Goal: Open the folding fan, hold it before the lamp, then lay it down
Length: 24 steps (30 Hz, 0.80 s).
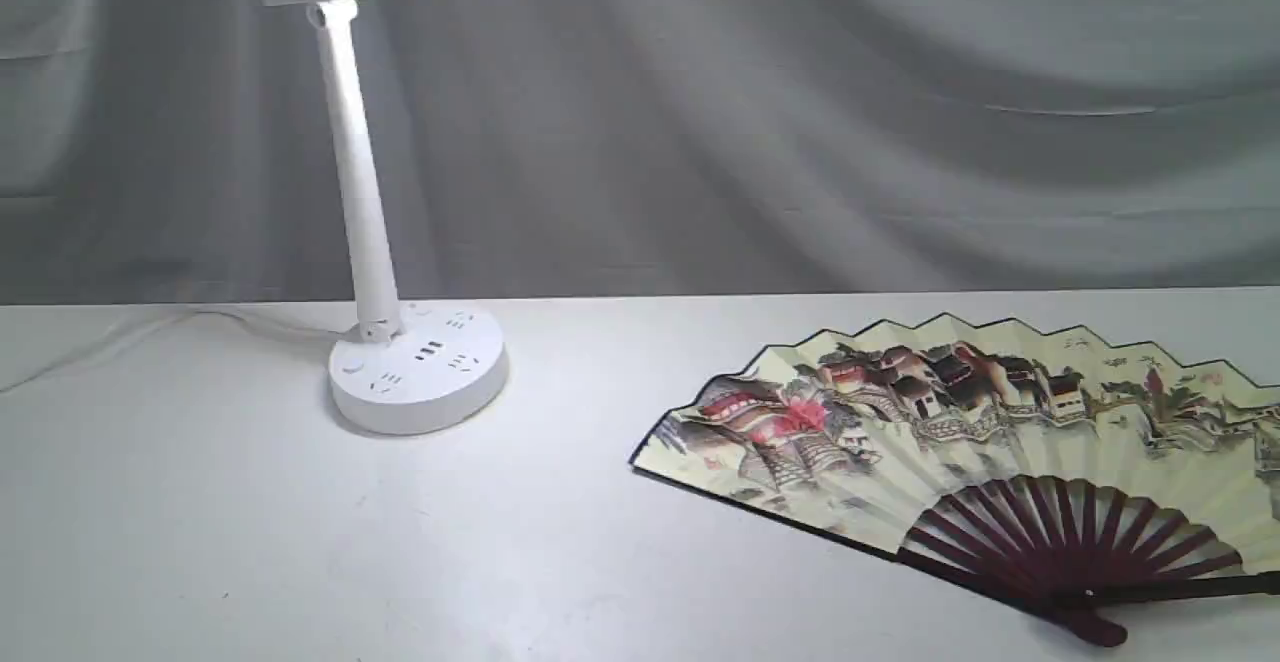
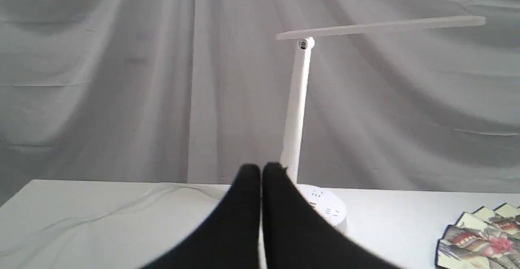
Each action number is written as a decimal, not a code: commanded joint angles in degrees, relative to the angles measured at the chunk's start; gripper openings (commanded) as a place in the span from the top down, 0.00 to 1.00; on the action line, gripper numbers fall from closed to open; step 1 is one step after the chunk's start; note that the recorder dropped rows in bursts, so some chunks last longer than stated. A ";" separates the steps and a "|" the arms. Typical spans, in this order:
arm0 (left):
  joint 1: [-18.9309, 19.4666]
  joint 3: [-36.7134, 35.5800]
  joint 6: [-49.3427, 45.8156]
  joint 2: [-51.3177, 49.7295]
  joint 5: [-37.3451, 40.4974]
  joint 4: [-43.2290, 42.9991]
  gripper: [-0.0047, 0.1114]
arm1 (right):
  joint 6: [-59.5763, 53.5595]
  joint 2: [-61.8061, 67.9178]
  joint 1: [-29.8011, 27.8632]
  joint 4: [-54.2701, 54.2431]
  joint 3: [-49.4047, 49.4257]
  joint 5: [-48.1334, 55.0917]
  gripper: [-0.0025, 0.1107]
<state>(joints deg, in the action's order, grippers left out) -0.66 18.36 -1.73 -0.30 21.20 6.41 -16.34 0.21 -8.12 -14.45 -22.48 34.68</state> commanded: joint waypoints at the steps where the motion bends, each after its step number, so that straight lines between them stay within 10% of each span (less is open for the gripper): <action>1: -0.22 -3.80 -0.20 0.30 -4.64 -1.06 0.96 | 0.33 -0.21 0.11 -1.47 2.79 -3.24 0.98; 24: -0.22 -18.36 1.73 0.30 -9.14 -4.89 0.96 | -4.36 -0.21 0.15 2.41 22.48 -24.08 0.98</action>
<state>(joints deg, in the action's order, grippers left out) -0.66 0.28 -0.65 -0.20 12.19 1.29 -19.82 0.21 -8.12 -13.25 -0.23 10.39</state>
